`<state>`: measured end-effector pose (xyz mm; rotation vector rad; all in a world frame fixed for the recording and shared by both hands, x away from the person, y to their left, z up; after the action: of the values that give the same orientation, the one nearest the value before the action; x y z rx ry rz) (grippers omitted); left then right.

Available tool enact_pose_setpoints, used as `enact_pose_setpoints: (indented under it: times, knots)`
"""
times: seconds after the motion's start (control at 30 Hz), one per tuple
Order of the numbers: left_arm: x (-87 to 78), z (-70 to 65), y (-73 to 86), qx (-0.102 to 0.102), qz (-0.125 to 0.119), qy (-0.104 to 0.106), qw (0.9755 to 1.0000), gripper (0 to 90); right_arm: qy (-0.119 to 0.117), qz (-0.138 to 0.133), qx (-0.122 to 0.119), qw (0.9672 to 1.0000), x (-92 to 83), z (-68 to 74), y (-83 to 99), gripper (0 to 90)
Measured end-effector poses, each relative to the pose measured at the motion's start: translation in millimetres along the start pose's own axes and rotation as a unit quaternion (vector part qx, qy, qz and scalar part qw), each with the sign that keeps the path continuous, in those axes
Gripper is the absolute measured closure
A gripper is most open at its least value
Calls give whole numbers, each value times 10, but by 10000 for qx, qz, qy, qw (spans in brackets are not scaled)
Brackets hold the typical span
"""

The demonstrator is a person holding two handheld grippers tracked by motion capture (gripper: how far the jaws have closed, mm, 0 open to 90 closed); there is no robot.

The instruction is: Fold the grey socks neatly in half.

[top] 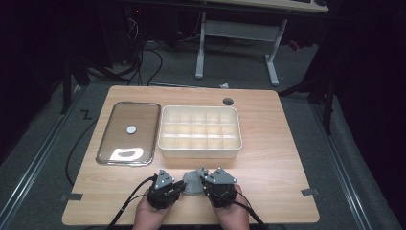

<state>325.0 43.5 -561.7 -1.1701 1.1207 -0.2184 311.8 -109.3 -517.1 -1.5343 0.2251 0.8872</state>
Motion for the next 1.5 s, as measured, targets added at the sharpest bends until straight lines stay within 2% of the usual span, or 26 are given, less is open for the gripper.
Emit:
enact_pose_setpoints:
  times: [0.13,0.2,0.33,0.43,0.5,0.57,0.67,0.8,0.9,0.97,1.03,1.07,1.13,1.17,1.2,1.27,1.37,1.5]
  knots:
    - [17,5,1,-64,16,95,9999,810,-20,122,-50,9999,64,112,24,820]
    - [25,-10,0,26,33,97,9999,807,-134,137,-31,9998,92,156,24,819]
    - [26,-13,-1,43,32,95,9999,804,-213,168,-19,9996,143,212,15,817]
    - [27,-8,0,-4,31,108,9999,795,-326,201,47,9993,197,238,19,816]
    - [30,-16,0,70,51,72,9999,793,-487,209,198,9984,211,253,25,805]
    - [33,-18,0,68,51,58,9999,789,-596,112,155,9980,168,276,4,777]
    - [32,-16,0,36,41,69,10000,780,-740,-123,195,9970,15,279,-73,765]
    - [32,-13,-2,19,32,87,10000,767,-576,-199,213,9979,-118,170,-118,754]
    - [23,-19,-4,40,17,104,9999,751,-511,-138,328,9981,-115,104,-55,726]
    - [5,-16,-14,-12,-38,185,9998,738,-529,-67,393,9978,-81,98,-4,697]
    - [-68,-13,-45,-130,-227,357,9990,732,-592,-39,420,9974,-43,114,38,681]
    - [-112,-6,-61,-133,-285,350,9989,736,-636,-25,436,9970,-32,130,51,672]
    - [-221,62,-98,-101,-440,210,9988,760,-671,-13,406,9969,-12,167,70,656]
    - [-237,106,-92,-103,-408,105,9991,797,-672,12,341,9972,4,210,94,642]
    - [-231,136,-76,-88,-336,34,9994,797,-672,12,341,9972,4,210,94,642]
    - [-157,173,-12,10,-27,-116,9999,821,-580,44,253,9980,34,224,121,642]
    - [-59,131,23,196,276,-122,9994,838,-590,55,356,9976,72,205,154,689]
    - [4,67,13,335,372,-71,9987,837,-595,-91,376,9975,58,197,168,750]
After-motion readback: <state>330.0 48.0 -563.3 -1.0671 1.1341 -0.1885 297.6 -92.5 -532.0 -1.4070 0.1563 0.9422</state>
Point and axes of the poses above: each handheld gripper's, and its own axes: x roughly forward along the jaws, y roughly out of its underside, z roughly to its left, the point moved 5 cm from there along x, roughly forward along the jaws, and after that the axes turned 13 degrees about x, right-handed, at the moved point
